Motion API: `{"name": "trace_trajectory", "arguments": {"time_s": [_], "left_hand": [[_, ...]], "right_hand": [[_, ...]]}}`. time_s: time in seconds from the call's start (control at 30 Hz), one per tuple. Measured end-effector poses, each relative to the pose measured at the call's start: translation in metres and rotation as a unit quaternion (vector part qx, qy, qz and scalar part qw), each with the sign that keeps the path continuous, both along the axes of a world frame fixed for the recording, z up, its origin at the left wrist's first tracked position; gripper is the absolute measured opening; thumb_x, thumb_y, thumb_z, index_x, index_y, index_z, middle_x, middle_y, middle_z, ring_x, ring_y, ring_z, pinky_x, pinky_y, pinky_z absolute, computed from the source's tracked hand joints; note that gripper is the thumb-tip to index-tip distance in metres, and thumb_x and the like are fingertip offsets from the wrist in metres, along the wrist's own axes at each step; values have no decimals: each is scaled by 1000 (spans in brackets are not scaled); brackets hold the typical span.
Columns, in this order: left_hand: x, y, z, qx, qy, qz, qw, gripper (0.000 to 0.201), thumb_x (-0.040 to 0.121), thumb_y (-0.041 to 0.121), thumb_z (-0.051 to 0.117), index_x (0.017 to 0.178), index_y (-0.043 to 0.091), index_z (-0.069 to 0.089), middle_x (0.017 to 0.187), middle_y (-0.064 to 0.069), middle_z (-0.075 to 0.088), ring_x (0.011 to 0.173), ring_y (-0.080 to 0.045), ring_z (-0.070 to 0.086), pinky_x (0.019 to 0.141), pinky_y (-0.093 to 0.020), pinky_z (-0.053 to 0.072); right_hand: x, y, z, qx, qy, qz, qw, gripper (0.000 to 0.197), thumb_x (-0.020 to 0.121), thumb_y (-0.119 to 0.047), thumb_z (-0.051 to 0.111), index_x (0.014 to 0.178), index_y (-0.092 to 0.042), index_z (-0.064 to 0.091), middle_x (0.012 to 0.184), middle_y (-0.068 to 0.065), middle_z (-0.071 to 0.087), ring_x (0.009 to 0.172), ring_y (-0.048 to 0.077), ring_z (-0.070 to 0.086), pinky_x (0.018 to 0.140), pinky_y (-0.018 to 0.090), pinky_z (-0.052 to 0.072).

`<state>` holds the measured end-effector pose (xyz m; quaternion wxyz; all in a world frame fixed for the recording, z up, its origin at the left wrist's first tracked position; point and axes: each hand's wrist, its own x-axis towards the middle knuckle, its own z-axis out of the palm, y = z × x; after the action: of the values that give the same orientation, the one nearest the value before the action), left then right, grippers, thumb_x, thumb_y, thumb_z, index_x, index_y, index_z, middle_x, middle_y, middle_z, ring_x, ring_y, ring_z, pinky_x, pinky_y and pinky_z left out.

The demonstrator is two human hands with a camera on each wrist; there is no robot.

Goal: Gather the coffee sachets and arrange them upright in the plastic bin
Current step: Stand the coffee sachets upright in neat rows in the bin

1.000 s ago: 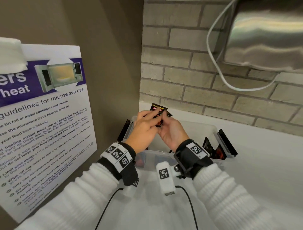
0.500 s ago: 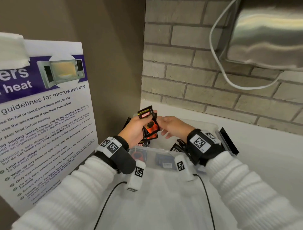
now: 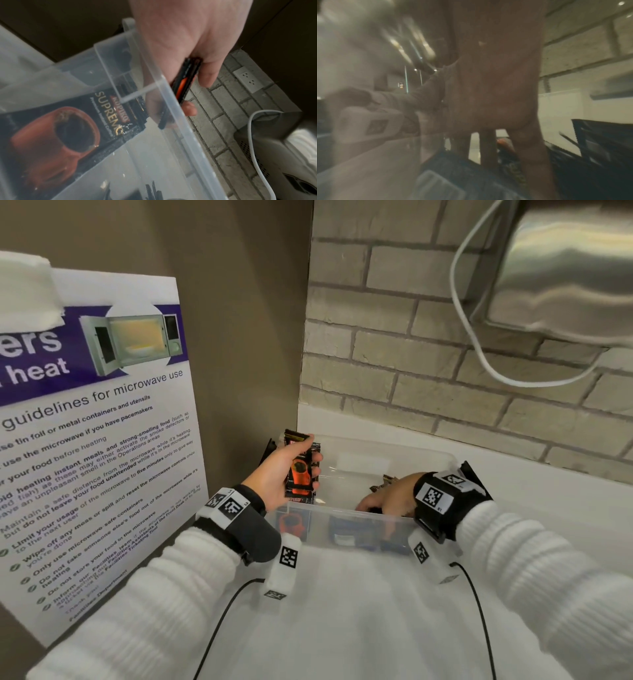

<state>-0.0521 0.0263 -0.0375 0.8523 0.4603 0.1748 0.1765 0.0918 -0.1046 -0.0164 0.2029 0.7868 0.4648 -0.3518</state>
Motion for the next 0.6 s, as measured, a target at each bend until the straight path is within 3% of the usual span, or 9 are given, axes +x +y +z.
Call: {"name": "trace_trajectory", "arguments": {"time_s": [0.07, 0.23, 0.37, 0.5, 0.6], "left_hand": [[0, -1, 1, 3, 3, 1, 1000, 11, 93, 26, 53, 96, 15, 54, 70, -1, 60, 55, -13, 53, 55, -27, 45], [0, -2, 2, 10, 11, 7, 1000, 14, 93, 24, 53, 102, 14, 55, 70, 0, 62, 56, -13, 55, 55, -26, 47], [1, 1, 0, 15, 15, 5, 1000, 19, 92, 25, 56, 106, 13, 53, 72, -1, 62, 57, -13, 56, 55, -27, 48], [3, 0, 1, 23, 20, 0, 1000, 16, 92, 25, 56, 101, 12, 56, 75, -2, 61, 60, -14, 54, 56, -27, 47], [4, -1, 0, 32, 23, -3, 999, 18, 92, 25, 56, 104, 12, 56, 75, -2, 61, 59, -14, 55, 56, -27, 47]], "right_hand": [[0, -2, -3, 6, -20, 6, 1000, 61, 82, -31, 67, 136, -27, 40, 135, -1, 46, 121, 19, 47, 92, 30, 42], [5, -4, -18, 55, -85, 34, 994, 49, 83, -36, 65, 126, -16, 53, 129, 1, 52, 111, 17, 49, 84, 24, 36], [17, -7, -12, 170, -81, -10, 982, 35, 81, -14, 66, 115, -9, 63, 102, 0, 55, 89, 13, 49, 63, 18, 42], [28, -19, 5, 390, -58, -120, 911, 18, 77, -13, 71, 94, -8, 69, 87, 3, 59, 84, 16, 54, 71, 22, 42], [34, -29, 20, 533, 18, -229, 814, 10, 79, -10, 71, 85, -12, 63, 77, 1, 58, 74, 15, 54, 64, 21, 41]]}}
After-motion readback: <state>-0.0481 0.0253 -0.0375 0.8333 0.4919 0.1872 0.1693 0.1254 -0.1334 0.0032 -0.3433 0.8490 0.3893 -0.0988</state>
